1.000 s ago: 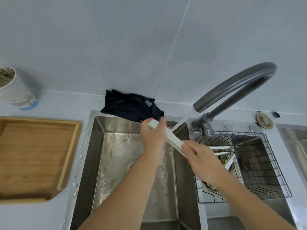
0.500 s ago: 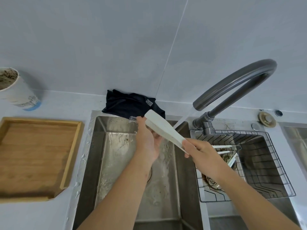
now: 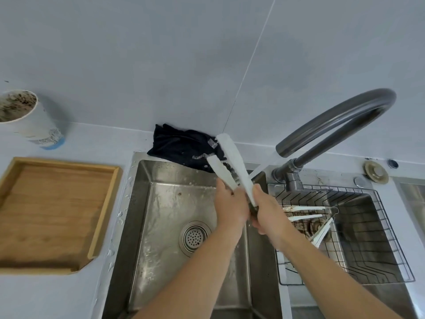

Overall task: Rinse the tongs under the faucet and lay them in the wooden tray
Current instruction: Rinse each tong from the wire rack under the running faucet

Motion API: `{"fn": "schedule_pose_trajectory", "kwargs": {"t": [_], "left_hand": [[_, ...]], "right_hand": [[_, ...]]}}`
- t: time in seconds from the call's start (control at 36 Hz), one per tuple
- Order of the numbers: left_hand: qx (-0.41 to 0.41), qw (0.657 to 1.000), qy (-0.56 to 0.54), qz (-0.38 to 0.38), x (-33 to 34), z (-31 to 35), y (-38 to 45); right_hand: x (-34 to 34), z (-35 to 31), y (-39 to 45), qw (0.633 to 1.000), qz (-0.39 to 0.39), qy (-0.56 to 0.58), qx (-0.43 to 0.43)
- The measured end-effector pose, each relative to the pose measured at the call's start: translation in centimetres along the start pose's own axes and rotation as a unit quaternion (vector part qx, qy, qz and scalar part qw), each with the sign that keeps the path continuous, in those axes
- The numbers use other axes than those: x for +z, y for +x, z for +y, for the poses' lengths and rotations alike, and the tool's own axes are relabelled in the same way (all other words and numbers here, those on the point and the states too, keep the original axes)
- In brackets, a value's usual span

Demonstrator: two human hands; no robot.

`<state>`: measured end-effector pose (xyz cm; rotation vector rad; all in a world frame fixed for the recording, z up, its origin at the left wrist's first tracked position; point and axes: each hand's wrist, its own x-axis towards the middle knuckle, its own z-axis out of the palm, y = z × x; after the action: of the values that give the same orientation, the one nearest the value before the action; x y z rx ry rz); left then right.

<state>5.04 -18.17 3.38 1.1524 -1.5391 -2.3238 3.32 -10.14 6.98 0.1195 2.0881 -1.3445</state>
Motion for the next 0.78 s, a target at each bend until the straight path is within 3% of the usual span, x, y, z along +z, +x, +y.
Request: {"fn": "schedule_pose_trajectory", "kwargs": {"t": [0.17, 0.31, 0.67, 0.78], "left_hand": [[0.024, 0.992, 0.106, 0.065, -0.8, 0.5, 1.6], [0.051, 0.990, 0.127, -0.017, 0.0, 0.1, 0.0], [0.026, 0.974, 0.224, 0.018, 0.8, 1.4, 1.8], [0.005, 0.972, 0.234, 0.021, 0.4, 1.8, 2.9]], "right_hand": [[1.1, 1.5, -0.8, 0.994, 0.036, 0.096, 0.038], [1.2, 1.4, -0.4, 0.993, 0.060, 0.102, 0.026], [0.8, 1.7, -1.8, 0.993, 0.116, 0.000, -0.030], [0.6, 2.2, -2.9, 0.993, 0.100, -0.023, -0.057]]}}
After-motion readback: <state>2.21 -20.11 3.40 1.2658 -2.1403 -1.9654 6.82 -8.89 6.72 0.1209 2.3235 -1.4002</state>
